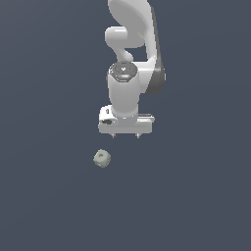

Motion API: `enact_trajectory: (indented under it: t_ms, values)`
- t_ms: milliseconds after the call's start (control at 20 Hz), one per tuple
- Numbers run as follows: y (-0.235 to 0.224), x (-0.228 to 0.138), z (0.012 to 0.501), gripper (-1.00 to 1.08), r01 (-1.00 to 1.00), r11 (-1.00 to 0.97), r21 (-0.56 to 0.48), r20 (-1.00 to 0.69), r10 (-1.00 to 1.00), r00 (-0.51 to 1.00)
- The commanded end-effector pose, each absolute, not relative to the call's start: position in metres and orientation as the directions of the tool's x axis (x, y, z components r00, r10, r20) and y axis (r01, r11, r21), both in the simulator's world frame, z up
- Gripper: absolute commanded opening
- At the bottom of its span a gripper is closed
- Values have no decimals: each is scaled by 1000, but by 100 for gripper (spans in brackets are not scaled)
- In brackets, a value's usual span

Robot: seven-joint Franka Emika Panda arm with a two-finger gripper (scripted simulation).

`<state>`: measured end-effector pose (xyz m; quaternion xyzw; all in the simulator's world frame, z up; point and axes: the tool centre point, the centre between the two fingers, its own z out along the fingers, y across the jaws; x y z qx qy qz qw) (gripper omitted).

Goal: Pick up the object and move it to a goal position.

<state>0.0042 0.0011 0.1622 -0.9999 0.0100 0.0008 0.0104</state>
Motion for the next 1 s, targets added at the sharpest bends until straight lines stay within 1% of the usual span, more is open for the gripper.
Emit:
enact_trajectory:
  t_ms: [0, 450, 950]
  values:
    - [1, 4, 162, 100, -20, -1000, -21, -2, -20, 1000]
    - [19, 19, 192, 100, 38, -999, -22, 56, 36, 998]
    - [12, 22, 186, 100, 9, -1000, -23, 51, 8, 999]
